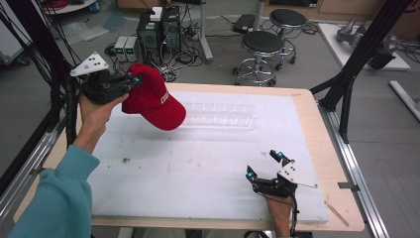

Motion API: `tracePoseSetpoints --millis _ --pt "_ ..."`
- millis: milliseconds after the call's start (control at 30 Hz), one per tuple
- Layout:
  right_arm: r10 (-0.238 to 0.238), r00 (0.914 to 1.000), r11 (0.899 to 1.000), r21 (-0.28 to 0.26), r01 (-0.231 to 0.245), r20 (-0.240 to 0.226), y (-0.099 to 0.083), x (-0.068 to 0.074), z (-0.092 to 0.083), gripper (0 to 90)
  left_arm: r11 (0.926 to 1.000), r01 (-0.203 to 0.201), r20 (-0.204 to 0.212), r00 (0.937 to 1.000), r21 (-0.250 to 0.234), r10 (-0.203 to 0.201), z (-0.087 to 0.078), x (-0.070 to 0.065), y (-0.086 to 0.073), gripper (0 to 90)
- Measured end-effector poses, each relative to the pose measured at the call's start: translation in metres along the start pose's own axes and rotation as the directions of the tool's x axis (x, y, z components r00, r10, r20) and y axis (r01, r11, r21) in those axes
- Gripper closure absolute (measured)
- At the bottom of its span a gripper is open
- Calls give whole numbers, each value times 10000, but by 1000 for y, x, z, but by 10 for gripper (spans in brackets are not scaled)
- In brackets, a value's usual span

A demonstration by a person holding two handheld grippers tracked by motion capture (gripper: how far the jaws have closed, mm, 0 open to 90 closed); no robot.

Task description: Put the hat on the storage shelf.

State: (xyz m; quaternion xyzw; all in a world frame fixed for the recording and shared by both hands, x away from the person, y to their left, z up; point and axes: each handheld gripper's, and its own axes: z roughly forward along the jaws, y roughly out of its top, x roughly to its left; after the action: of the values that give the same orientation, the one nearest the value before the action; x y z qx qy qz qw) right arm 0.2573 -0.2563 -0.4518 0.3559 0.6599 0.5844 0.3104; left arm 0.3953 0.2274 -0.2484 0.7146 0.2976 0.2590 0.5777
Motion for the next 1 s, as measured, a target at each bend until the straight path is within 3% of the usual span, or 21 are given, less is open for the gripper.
tracePoseSetpoints --millis 267,567,1000 --pt "122 9999 9999 -66 -122 31 0 -1 0 14 9994 -304 -172 9994 178 307 26 1 8 872" --pt "153 9999 9998 -97 -152 12 0 -2 -1 14 9995 -130 -230 9996 301 136 51 6 1 872" --pt "165 9999 9998 -115 -165 11 0 -1 -1 14 9980 -339 -314 9989 541 356 64 1 -5 872"
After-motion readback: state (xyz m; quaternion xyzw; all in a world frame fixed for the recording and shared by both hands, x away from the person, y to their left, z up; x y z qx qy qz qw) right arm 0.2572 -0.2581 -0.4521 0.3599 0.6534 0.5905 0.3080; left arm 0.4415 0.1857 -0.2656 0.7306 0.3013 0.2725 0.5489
